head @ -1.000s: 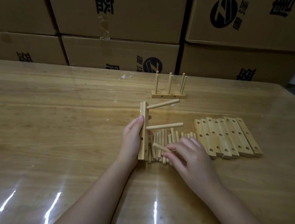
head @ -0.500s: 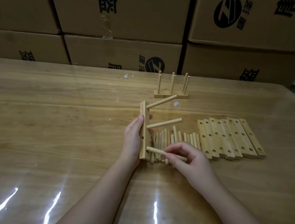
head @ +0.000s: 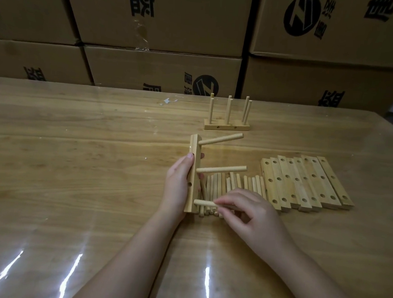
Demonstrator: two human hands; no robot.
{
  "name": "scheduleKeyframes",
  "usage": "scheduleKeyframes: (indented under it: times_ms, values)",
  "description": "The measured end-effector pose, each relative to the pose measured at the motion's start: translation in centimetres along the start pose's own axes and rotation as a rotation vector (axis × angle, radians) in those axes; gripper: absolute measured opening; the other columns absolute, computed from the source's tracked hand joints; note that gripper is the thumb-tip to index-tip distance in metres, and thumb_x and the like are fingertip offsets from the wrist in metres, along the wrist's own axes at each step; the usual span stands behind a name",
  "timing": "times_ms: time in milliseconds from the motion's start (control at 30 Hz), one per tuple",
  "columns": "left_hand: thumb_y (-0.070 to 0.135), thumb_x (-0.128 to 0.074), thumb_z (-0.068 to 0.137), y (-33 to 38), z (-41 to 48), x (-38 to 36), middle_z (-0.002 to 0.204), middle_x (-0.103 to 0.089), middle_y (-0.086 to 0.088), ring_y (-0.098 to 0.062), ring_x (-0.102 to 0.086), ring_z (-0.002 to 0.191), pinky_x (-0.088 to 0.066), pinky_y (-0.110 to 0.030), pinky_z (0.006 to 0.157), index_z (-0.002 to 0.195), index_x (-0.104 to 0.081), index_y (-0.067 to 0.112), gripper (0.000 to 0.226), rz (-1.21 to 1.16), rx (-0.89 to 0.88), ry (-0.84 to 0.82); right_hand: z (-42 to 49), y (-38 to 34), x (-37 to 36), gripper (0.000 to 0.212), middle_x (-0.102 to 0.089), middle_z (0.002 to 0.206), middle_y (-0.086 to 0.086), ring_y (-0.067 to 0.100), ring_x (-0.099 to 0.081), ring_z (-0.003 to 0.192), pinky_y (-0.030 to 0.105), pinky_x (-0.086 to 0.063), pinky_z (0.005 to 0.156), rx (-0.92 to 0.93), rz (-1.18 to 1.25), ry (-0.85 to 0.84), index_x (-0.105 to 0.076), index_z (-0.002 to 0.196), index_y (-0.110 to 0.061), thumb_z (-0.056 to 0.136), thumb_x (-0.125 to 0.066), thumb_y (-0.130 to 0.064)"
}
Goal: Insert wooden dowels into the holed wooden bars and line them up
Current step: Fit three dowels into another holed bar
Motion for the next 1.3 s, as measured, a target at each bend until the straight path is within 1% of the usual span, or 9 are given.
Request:
scheduleKeyframes:
  times_ms: [100, 267, 567, 700, 767, 867, 967, 1100, 1300]
  values:
    - [0.025, -0.042, 0.100, 0.0, -0.1, -0.3, 0.057, -0.059, 0.007, -0.002, -0.053, 0.047, -0.042, -0.015, 0.044, 0.093, -0.069, 0.015, 0.030, 0.002, -0.003, -0.005, 0.2, -0.5, 0.2, 0.015, -0.067, 0.086, -0.007, 0.002, -0.058, 0.083, 0.018, -0.047, 0.077, 0.066, -0.091, 0.011, -0.071, 0.095, -0.014, 0.081, -0.065, -0.016]
    - [0.024, -0.044, 0.100, -0.1, -0.2, -0.4, 0.058, -0.061, 0.010, -0.001, -0.057, 0.054, -0.045, -0.015, 0.049, 0.091, -0.069, 0.015, 0.027, 0.034, -0.026, 0.008, -0.1, -0.7, -0.2, 0.014, -0.069, 0.088, -0.004, 0.006, -0.062, 0.084, 0.023, -0.050, 0.078, 0.089, -0.106, 0.012, -0.072, 0.093, -0.011, 0.079, -0.072, -0.008]
    - [0.026, -0.040, 0.101, -0.3, -0.3, -0.5, 0.057, -0.060, 0.016, 0.004, -0.056, 0.054, -0.045, -0.015, 0.047, 0.090, -0.067, 0.021, 0.029, 0.113, -0.069, -0.003, -0.1, -0.4, -0.5, 0.014, -0.068, 0.089, -0.005, 0.002, -0.061, 0.083, 0.017, -0.051, 0.074, -0.008, -0.038, -0.017, -0.072, 0.096, -0.012, 0.082, -0.069, -0.011]
    - [0.026, -0.041, 0.101, -0.1, -0.2, -0.5, 0.056, -0.059, 0.014, 0.002, -0.056, 0.053, -0.045, -0.016, 0.047, 0.091, -0.067, 0.017, 0.028, 0.096, -0.061, -0.010, -0.2, 0.1, -0.6, 0.016, -0.066, 0.092, -0.008, 0.000, -0.060, 0.085, 0.014, -0.049, 0.073, -0.048, -0.006, -0.011, -0.070, 0.100, -0.014, 0.084, -0.067, -0.012]
    - [0.024, -0.042, 0.101, 0.0, -0.2, -0.5, 0.056, -0.060, 0.012, 0.001, -0.057, 0.053, -0.046, -0.016, 0.048, 0.092, -0.067, 0.015, 0.028, 0.080, -0.058, -0.017, -0.2, 0.1, -0.5, 0.020, -0.063, 0.095, -0.013, 0.000, -0.058, 0.087, 0.013, -0.048, 0.074, -0.064, 0.025, -0.006, -0.067, 0.106, -0.018, 0.085, -0.065, -0.017]
    - [0.022, -0.042, 0.101, 0.1, -0.2, -0.5, 0.056, -0.060, 0.009, -0.002, -0.057, 0.052, -0.046, -0.017, 0.049, 0.092, -0.067, 0.013, 0.028, 0.042, -0.041, -0.006, -0.3, 0.2, 0.2, 0.031, -0.059, 0.096, -0.018, 0.000, -0.057, 0.084, 0.013, -0.048, 0.071, -0.065, 0.030, 0.037, -0.061, 0.114, -0.021, 0.087, -0.055, -0.035]
    - [0.022, -0.041, 0.101, 0.2, -0.1, -0.1, 0.059, -0.059, 0.004, -0.002, -0.055, 0.048, -0.044, -0.017, 0.048, 0.093, -0.067, 0.011, 0.029, 0.001, -0.022, 0.046, -0.4, 0.5, 1.3, 0.032, -0.059, 0.087, -0.017, 0.004, -0.057, 0.071, 0.017, -0.048, 0.060, -0.084, 0.021, 0.111, -0.062, 0.106, -0.020, 0.088, -0.047, -0.042]
    - [0.021, -0.041, 0.101, 0.2, 0.0, 0.1, 0.064, -0.058, 0.000, -0.003, -0.054, 0.049, -0.043, -0.017, 0.050, 0.099, -0.066, 0.006, 0.029, -0.017, -0.014, 0.079, -0.4, 0.9, 1.7, 0.027, -0.052, 0.068, -0.019, 0.003, -0.053, 0.061, 0.014, -0.040, 0.049, -0.083, -0.017, 0.150, -0.060, 0.087, -0.022, 0.090, -0.043, -0.042]
    - [0.023, -0.042, 0.100, 0.1, 0.2, 0.1, 0.068, -0.058, 0.000, -0.005, -0.054, 0.057, -0.043, -0.022, 0.057, 0.107, -0.066, 0.003, 0.032, 0.010, 0.000, 0.099, -0.3, 1.1, 1.2, 0.027, -0.049, 0.062, -0.015, 0.006, -0.049, 0.056, 0.017, -0.038, 0.046, -0.053, -0.012, 0.096, -0.058, 0.083, -0.021, 0.092, -0.040, -0.038]
Point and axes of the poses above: each hand's wrist, its own z-axis towards the middle knuckle, its own x-axis out of the back of the hand, y = z × x, the point moved 5 cm from there along z, towards the middle knuckle
